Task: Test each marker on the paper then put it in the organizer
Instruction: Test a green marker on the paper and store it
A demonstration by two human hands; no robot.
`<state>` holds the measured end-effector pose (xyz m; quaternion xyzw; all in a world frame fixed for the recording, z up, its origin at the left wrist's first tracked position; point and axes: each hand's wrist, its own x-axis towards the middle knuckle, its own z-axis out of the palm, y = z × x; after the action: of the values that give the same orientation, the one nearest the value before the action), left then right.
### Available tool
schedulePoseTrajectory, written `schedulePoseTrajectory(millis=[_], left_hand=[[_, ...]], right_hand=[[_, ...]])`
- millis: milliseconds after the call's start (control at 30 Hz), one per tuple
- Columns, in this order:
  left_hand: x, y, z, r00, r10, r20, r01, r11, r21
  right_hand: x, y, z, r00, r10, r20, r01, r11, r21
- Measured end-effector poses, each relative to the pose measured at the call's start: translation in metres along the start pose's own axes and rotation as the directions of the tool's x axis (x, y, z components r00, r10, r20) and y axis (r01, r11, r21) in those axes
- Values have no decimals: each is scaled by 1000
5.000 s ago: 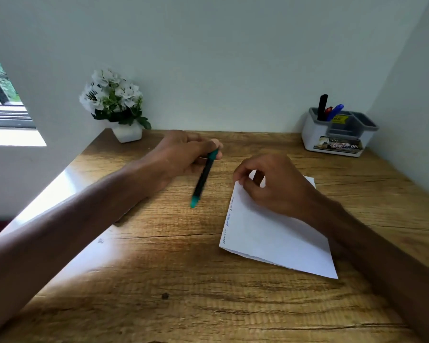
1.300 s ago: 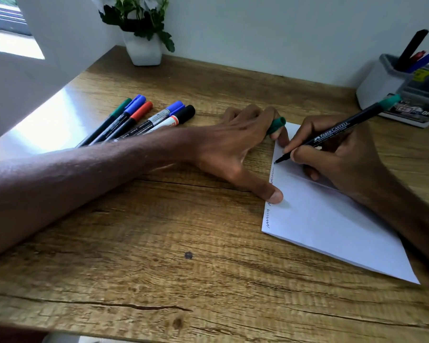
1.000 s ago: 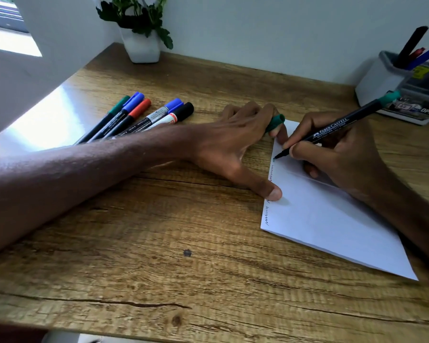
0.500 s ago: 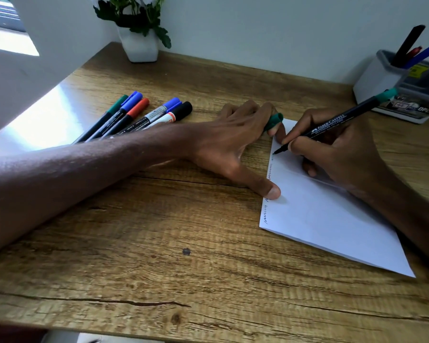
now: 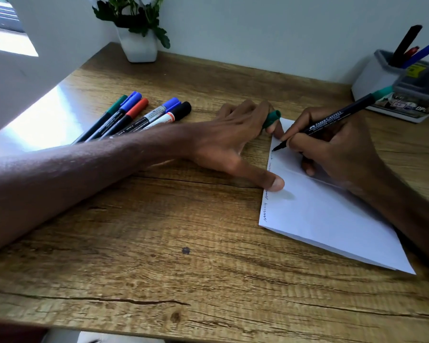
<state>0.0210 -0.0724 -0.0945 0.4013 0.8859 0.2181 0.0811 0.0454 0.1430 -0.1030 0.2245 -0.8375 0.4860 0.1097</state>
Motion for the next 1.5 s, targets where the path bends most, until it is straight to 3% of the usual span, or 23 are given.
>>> schedulePoseTrajectory(millis=[433,1500], left_hand=[[1,3,0,1000,-1,-9,2,999,54],[4,1,0,1000,-15,-7,16,989,146]], right_hand=[[5,0,2,997,-75,-2,74,989,-131],[7,-7,0,998,43,-42,-49,982,-180]])
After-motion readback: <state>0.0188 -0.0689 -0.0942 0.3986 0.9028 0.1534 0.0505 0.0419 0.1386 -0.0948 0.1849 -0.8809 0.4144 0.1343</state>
